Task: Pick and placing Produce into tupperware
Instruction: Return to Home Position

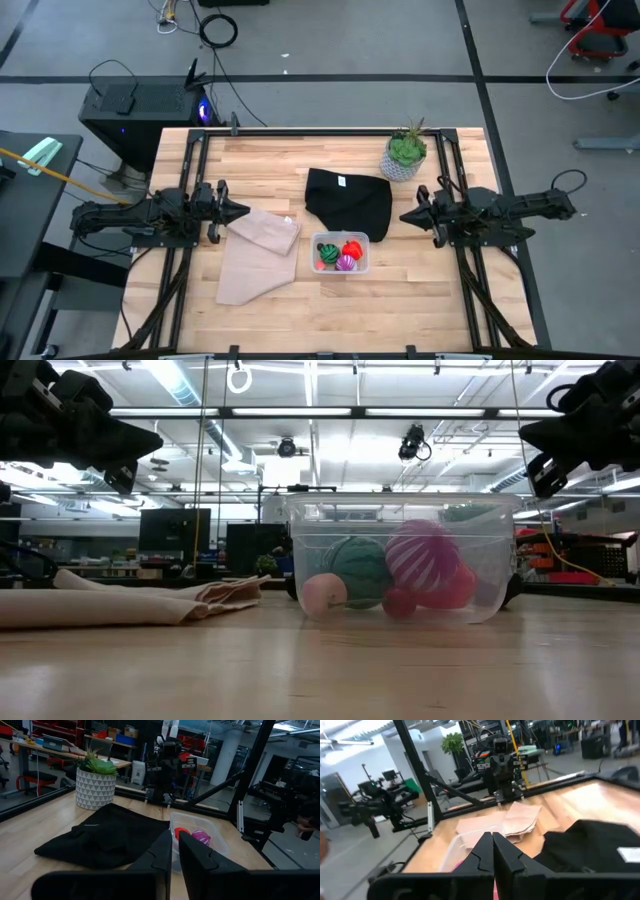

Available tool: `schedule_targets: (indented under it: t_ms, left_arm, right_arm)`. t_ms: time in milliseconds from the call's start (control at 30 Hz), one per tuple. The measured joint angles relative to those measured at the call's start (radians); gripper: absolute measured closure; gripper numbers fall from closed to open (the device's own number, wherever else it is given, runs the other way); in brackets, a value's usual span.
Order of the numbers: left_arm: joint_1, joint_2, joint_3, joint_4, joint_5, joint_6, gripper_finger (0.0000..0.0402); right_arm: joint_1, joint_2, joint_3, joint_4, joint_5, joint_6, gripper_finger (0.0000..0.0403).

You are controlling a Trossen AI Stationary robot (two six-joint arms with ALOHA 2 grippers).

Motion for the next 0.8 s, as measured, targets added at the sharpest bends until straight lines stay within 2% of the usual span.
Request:
schedule_targets:
  t_ms: [400, 533, 800]
  left_arm:
    - [0.0, 0.0, 0.0, 0.0, 0.0, 0.0, 0.0373]
    - [0.0, 0.0, 0.0, 0.0, 0.0, 0.0, 0.0366]
    - [0.0, 0.0, 0.0, 0.0, 0.0, 0.0, 0.0367]
  right_arm:
    - [-0.009, 0.011, 0.0, 0.004, 0.017, -0.18, 0.0402]
    - [-0.01, 0.061, 0.0, 0.001, 0.014, -0.303, 0.0401]
    - [-0.01, 0.099, 0.0, 0.018, 0.029, -0.353, 0.0402]
